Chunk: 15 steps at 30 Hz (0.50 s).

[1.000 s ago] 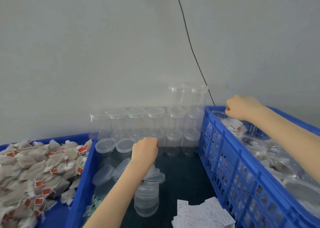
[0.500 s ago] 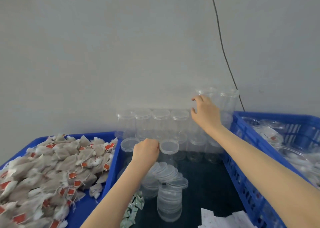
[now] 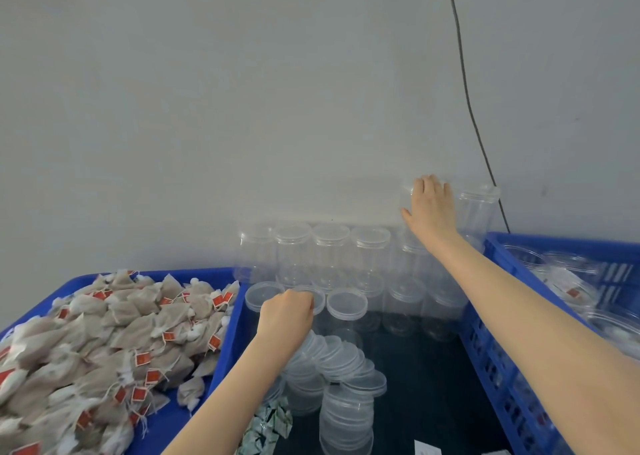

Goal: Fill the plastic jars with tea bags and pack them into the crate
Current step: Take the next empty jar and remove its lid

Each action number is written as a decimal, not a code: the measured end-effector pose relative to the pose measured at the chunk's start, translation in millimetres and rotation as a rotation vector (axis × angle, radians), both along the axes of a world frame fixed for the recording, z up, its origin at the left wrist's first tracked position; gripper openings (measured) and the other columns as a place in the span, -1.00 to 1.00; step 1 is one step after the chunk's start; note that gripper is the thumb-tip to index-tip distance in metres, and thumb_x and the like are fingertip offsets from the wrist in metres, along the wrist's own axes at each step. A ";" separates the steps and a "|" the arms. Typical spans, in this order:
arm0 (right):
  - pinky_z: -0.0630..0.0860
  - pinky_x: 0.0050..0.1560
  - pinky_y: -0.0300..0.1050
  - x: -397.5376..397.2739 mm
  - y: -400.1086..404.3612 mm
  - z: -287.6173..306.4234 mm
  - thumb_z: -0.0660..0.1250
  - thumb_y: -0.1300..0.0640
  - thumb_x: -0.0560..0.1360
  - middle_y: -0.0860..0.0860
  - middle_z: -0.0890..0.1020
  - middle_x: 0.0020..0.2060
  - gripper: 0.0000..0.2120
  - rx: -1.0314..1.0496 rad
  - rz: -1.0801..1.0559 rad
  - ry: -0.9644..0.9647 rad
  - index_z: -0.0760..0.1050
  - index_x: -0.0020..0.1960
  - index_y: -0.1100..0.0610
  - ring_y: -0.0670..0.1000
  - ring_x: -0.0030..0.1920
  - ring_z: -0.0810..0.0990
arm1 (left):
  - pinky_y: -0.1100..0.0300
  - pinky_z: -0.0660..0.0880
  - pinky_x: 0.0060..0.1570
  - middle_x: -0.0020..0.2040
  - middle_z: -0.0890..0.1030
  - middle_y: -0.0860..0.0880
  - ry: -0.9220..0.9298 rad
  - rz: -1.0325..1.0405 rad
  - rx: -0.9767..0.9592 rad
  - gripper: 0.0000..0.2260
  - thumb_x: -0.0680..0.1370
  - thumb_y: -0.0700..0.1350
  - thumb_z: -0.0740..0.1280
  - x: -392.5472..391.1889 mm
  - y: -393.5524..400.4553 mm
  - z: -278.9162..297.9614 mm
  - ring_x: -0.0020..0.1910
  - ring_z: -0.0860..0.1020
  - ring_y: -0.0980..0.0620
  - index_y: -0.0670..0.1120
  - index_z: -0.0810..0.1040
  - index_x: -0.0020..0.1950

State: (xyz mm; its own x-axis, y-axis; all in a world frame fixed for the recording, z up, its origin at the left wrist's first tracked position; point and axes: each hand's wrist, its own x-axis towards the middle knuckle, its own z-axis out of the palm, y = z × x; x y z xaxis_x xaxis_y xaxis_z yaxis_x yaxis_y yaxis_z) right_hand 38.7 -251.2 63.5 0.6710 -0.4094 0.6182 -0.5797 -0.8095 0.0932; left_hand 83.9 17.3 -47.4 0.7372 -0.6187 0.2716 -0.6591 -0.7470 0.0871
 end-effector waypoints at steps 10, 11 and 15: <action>0.23 0.40 0.10 -7.3 11.6 -5.4 0.35 0.22 0.56 0.22 0.41 0.37 -0.54 0.020 0.221 -0.084 0.33 0.38 0.36 0.17 0.51 0.23 | 0.12 0.57 -0.07 -0.05 0.62 -0.04 -0.030 -0.013 0.021 -0.81 0.62 -0.19 0.15 -6.0 -1.8 -1.5 -0.12 0.60 -0.04 -0.06 0.55 0.07; 0.20 0.44 0.13 -9.6 14.6 -4.3 0.35 0.24 0.55 0.23 0.40 0.39 -0.54 0.007 0.240 -0.102 0.33 0.39 0.37 0.18 0.52 0.23 | 0.12 0.57 -0.08 -0.06 0.62 -0.04 -0.031 -0.013 0.019 -0.81 0.62 -0.20 0.15 -7.2 -1.4 -0.6 -0.12 0.60 -0.04 -0.06 0.55 0.06; 0.28 0.43 0.26 -22.2 37.3 1.7 0.43 0.36 0.45 0.28 0.50 0.31 -0.56 -0.008 0.394 -0.266 0.45 0.29 0.42 0.27 0.44 0.38 | 0.17 0.53 -0.09 0.03 0.63 -0.02 -0.012 -0.006 -0.165 -0.80 0.62 -0.16 0.17 -11.7 0.8 12.0 -0.11 0.58 0.02 -0.03 0.52 0.17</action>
State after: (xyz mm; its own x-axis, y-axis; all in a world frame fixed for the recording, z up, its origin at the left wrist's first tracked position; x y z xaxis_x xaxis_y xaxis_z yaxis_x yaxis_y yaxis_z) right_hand 16.4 -213.9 65.2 0.5927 -0.1501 0.7913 -0.2330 -0.9724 -0.0100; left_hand 72.2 18.1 -35.5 0.7299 -0.5691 0.3785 -0.6649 -0.7195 0.2004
